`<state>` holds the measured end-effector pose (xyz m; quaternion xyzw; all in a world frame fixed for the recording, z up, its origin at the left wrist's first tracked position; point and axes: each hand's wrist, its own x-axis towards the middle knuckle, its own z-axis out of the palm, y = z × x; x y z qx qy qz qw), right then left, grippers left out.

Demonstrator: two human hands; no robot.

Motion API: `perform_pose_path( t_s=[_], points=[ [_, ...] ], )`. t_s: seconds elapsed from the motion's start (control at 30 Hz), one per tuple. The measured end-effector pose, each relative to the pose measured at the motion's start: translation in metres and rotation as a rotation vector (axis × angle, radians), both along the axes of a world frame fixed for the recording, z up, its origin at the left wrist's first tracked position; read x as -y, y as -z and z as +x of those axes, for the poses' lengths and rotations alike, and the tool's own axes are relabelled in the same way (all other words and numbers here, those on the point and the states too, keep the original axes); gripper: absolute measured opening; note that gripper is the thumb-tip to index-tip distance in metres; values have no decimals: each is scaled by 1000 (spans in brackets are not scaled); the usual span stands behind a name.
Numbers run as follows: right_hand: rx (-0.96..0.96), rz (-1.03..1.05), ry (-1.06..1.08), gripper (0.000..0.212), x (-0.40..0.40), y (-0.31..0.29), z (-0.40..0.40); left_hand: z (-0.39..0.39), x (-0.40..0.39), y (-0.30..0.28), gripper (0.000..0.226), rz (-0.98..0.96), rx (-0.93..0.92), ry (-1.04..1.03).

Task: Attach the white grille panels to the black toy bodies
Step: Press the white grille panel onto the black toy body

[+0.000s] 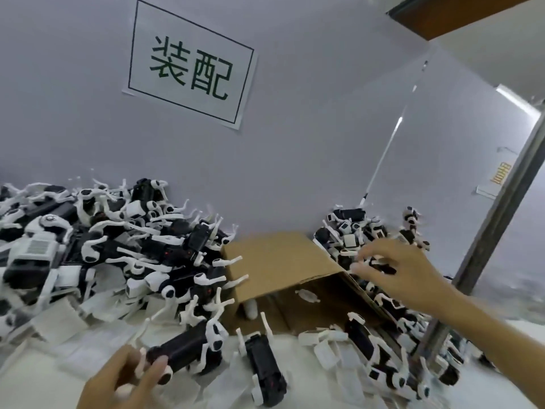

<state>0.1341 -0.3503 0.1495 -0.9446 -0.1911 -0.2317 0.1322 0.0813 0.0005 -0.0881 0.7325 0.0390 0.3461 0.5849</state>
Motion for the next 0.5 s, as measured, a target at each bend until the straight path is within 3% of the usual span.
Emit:
perform_pose_path(
  t_s=[0.07,0.17,0.27,0.33,0.4,0.5],
  points=[
    [-39,38,-155,33,-22,49,-19,-3,1,-9,40,-74,-60,-78],
    [-22,273,-289,26,-55,109,-40,0,-7,-19,37,-245,-83,-145],
    [54,452,-382,32,-96,143,-53,2,-14,-29,40,-695,43,-70],
    [52,552,-418,48,-126,161,-60,0,-15,-40,47,-919,8,68],
    [13,592,-438,75,-156,181,-67,-4,-18,-44,56,-938,-108,176],
    [126,506,-455,106,-185,204,-69,-14,-23,-41,48,-859,-321,250]
  ],
)
